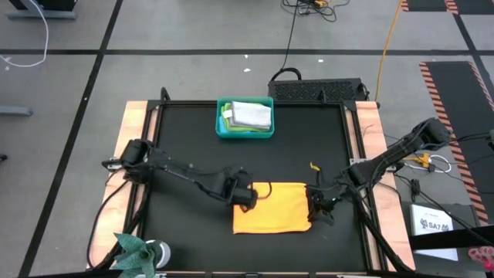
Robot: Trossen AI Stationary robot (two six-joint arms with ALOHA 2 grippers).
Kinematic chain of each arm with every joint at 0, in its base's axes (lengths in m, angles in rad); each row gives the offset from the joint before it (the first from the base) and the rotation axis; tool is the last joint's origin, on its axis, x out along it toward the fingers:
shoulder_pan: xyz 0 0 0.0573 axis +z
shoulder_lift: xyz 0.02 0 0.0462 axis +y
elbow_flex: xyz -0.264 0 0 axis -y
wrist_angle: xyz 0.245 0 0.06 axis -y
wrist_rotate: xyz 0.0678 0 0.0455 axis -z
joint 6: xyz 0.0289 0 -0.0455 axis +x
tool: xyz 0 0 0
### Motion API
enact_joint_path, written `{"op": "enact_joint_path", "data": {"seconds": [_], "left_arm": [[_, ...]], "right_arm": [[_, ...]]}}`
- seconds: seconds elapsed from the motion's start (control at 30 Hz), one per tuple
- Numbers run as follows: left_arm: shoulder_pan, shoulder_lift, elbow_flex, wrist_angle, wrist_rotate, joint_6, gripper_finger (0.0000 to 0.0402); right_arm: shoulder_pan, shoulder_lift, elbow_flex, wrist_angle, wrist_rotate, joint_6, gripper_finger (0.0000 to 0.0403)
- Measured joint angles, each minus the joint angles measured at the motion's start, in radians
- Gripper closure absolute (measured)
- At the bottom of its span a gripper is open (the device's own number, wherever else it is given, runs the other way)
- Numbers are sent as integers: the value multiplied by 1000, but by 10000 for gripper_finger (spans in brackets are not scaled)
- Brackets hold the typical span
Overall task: Fold microfiber towels
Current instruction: Fold the orange microfiber towel
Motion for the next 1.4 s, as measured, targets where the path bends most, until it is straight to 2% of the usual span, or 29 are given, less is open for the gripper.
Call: {"op": "enact_joint_path", "data": {"seconds": [0.1, 0.2, 0.3, 0.47, 0.8, 0.97, 1.13, 1.4], "left_arm": [[-48, -4, 7, 4, -23, 58, 284], [-92, -7, 11, 4, -23, 32, 284], [-125, 6, 11, -11, 57, -88, 284], [-162, 4, -6, -39, 249, -252, 284], [-204, 4, -149, 62, 446, -511, 284], [-189, 4, -196, 218, 472, -595, 284], [-164, 4, -236, 363, 478, -605, 284], [-142, -1, -243, 364, 518, -601, 284]], "right_arm": [[15, 0, 0, -1, -1, 1, 335], [38, 0, 0, -6, -3, 46, 335], [69, 0, 0, -2, -39, 124, 335], [96, 0, 0, 1, -83, 235, 335], [98, 0, 0, 1, -78, 250, 335], [98, 0, 0, -8, -77, 235, 335], [98, 1, 0, -7, -76, 228, 335], [98, 0, 0, -7, -76, 208, 335]]}}
